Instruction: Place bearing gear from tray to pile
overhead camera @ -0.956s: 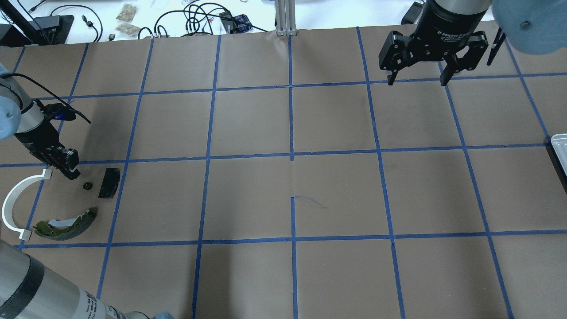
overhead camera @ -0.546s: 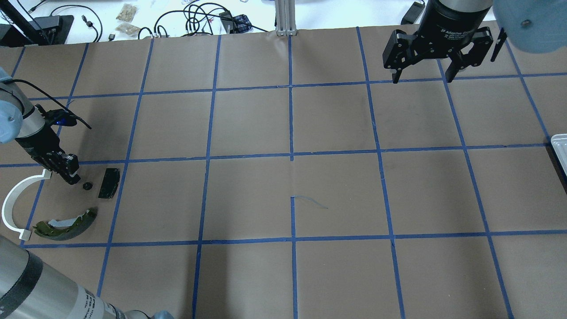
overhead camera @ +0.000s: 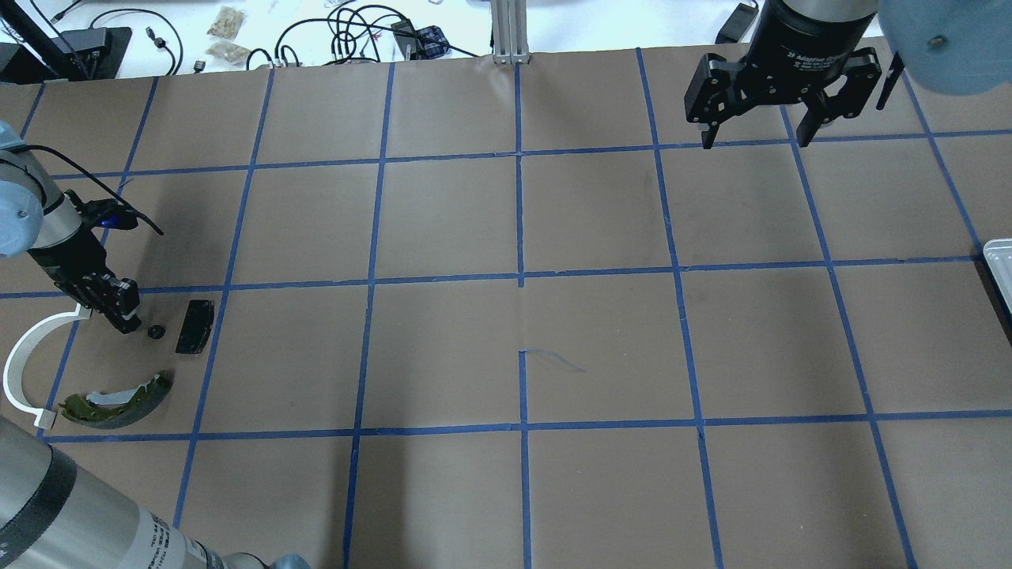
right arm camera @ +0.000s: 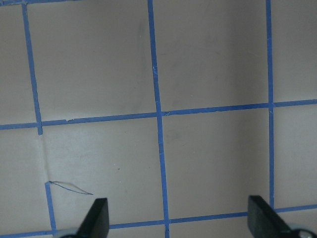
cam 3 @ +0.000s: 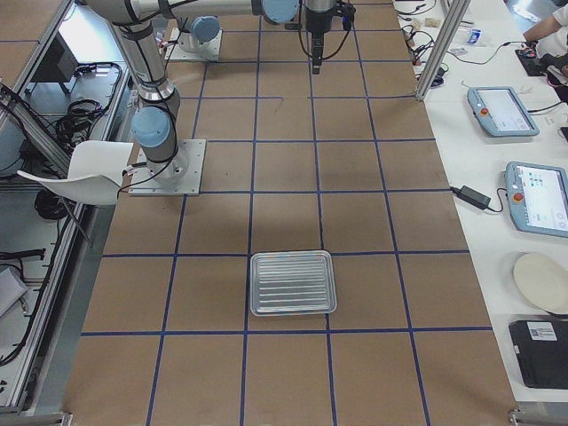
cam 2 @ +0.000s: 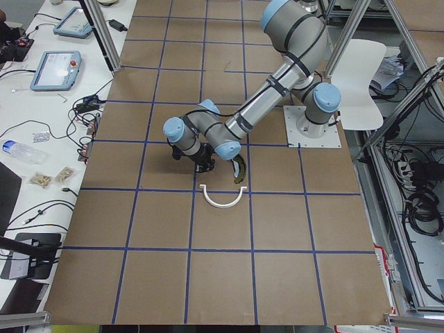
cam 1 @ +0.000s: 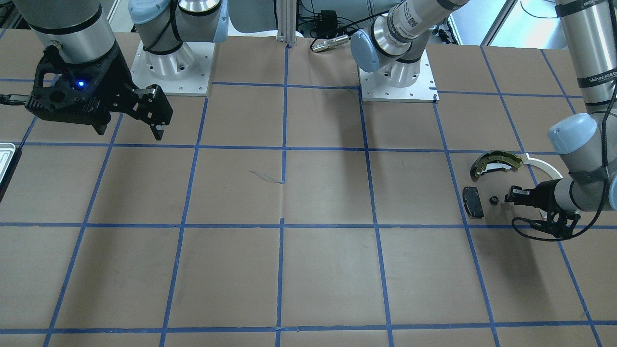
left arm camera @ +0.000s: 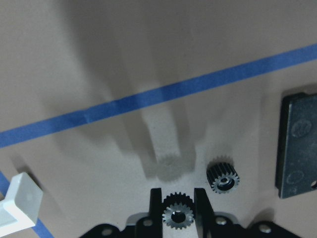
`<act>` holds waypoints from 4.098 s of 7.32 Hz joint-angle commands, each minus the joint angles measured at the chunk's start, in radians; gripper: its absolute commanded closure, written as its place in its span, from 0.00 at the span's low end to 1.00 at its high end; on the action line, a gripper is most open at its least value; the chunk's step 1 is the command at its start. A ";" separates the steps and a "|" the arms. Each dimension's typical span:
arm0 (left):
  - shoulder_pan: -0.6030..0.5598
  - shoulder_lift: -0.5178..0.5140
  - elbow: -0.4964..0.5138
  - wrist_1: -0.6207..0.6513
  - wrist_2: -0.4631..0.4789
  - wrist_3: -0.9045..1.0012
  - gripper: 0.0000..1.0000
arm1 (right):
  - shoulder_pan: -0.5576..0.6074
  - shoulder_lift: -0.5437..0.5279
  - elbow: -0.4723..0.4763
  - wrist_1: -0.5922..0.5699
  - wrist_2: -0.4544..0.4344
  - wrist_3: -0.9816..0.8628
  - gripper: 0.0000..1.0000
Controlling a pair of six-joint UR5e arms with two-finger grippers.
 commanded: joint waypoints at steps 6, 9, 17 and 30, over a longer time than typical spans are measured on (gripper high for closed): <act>0.000 0.002 0.000 -0.017 -0.009 -0.002 0.55 | 0.001 -0.003 0.004 0.000 -0.002 0.000 0.00; -0.029 0.059 0.039 -0.061 -0.015 -0.044 0.44 | 0.001 -0.003 0.004 0.000 -0.006 -0.001 0.00; -0.477 0.407 0.122 -0.228 -0.142 -0.648 0.00 | 0.001 -0.003 0.004 -0.002 -0.005 -0.003 0.00; -0.585 0.616 -0.037 -0.259 -0.162 -0.719 0.00 | -0.001 0.005 0.003 -0.020 0.049 -0.006 0.00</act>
